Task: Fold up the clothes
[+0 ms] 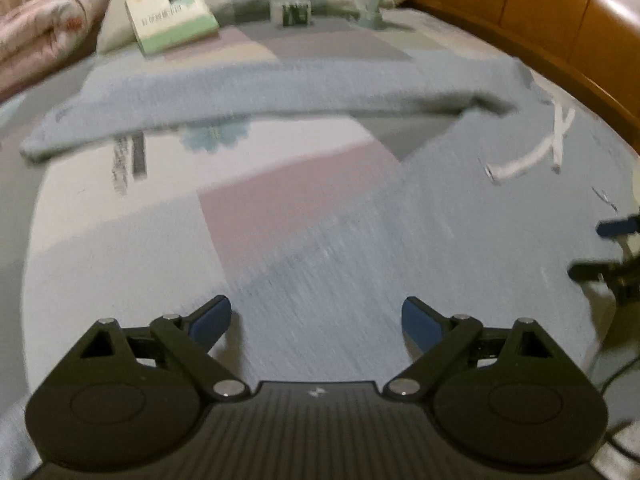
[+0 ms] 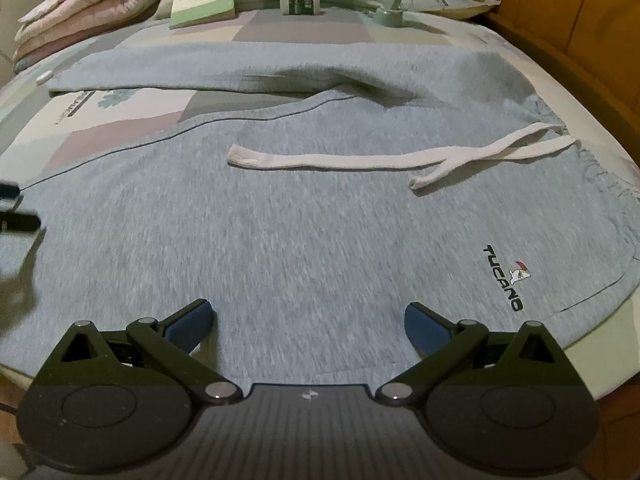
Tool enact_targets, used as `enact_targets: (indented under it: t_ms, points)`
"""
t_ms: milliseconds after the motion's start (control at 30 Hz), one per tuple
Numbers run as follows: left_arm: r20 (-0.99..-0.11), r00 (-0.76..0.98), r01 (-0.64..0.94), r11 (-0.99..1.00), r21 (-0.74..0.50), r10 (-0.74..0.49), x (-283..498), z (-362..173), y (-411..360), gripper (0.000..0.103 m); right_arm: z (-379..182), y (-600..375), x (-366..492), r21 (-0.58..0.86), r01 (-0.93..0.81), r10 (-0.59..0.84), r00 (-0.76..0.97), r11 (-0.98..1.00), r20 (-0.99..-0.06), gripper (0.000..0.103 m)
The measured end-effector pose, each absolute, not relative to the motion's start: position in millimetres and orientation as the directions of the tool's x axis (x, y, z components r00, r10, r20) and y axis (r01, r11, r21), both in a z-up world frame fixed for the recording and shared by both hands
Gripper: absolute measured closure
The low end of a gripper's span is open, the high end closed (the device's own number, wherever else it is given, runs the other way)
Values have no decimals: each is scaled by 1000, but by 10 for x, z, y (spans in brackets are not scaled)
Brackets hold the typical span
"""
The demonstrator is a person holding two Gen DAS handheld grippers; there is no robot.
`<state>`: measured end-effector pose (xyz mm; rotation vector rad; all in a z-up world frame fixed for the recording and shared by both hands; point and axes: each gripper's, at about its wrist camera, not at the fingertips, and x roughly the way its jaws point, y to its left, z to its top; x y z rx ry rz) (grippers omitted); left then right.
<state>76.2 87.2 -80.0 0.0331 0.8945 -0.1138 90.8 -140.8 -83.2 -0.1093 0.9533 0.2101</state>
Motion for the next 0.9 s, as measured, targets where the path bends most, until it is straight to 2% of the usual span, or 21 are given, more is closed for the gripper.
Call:
enact_targets:
  t_ms: [167,467,767,900]
  points:
    - [-741,668,113,994,1,-75,1169,-633,908,11,-761,-1344,1092,-27,-221,99,540,975,-836,0]
    - [-734,673,159,987,24,-90,1770,-647,787,11,-663,-1353,1489,-59,-205,65,548,977,-834,0]
    - [-747,659,158,987,23,-88,2000,-814,764,11,-826,-1572,1608,28,-161,109,526,987,-843,0]
    - [-737,673,116,993,29,-57,2145,-822,896,11,-847,-1566,1606,20,-178,112,526,984,-843,0]
